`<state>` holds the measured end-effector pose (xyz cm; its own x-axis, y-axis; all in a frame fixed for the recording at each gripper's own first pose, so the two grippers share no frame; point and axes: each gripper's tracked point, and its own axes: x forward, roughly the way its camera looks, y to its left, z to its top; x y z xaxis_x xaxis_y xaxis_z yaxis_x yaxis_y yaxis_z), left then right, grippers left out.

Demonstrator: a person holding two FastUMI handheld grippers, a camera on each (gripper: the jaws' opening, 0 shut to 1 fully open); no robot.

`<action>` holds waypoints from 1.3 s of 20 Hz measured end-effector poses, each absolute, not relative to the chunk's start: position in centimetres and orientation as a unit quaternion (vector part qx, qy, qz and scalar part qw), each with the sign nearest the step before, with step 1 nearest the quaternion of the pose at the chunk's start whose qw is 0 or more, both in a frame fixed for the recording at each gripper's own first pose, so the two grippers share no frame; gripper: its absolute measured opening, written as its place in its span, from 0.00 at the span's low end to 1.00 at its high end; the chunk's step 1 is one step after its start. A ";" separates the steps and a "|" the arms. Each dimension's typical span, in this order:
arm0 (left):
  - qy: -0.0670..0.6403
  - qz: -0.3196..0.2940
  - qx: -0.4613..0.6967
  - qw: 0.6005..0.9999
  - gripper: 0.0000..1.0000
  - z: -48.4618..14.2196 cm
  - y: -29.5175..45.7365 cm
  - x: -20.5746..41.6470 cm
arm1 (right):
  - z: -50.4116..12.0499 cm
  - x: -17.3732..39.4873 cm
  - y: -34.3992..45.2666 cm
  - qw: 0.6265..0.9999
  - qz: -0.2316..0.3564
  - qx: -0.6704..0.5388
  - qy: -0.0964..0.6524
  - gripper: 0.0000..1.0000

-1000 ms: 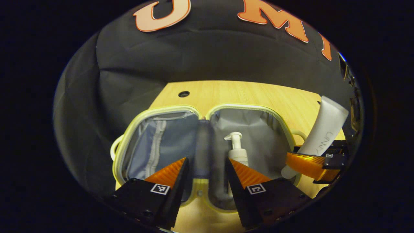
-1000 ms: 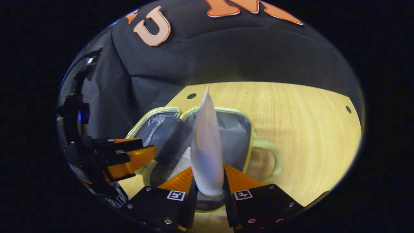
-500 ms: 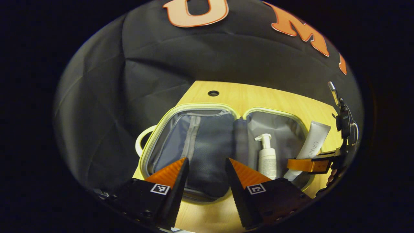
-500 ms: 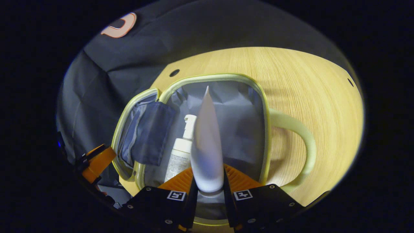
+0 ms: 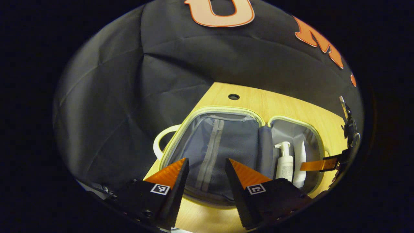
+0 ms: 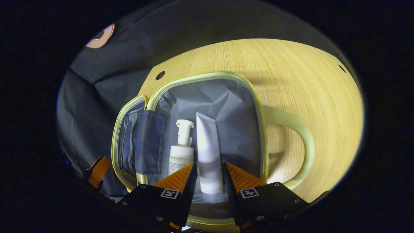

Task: First open the suitcase, pack the skin care products into it, and then close the suitcase.

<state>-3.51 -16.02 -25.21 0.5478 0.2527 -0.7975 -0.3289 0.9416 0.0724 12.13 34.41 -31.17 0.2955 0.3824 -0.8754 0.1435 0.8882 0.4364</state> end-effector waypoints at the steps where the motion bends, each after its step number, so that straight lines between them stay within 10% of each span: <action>1: 0.443 0.172 -0.043 0.879 0.74 -25.1 -15.2 -3.3 | -30.9 12.3 34.1 0.779 0.074 0.222 0.582 0.55; 13: 0.418 0.225 -0.119 0.872 0.76 -26.2 -5.6 -2.7 | -20.1 12.4 25.3 0.877 0.038 0.216 0.429 0.83; 18: 0.398 0.245 -0.185 0.864 0.94 -27.4 -2.2 -1.6 | -15.9 11.9 21.2 0.911 0.009 0.195 0.364 0.91; 26: 0.431 0.254 -0.347 0.794 0.96 -33.4 -0.7 -1.3 | -13.9 10.5 17.3 0.924 -0.019 0.178 0.337 0.95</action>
<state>-1.25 -0.66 -33.39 0.4998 0.1052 -0.8597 -0.7023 0.6302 -0.3312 10.52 17.26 -13.86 0.7725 0.0842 -0.6294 0.1555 0.9359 0.3160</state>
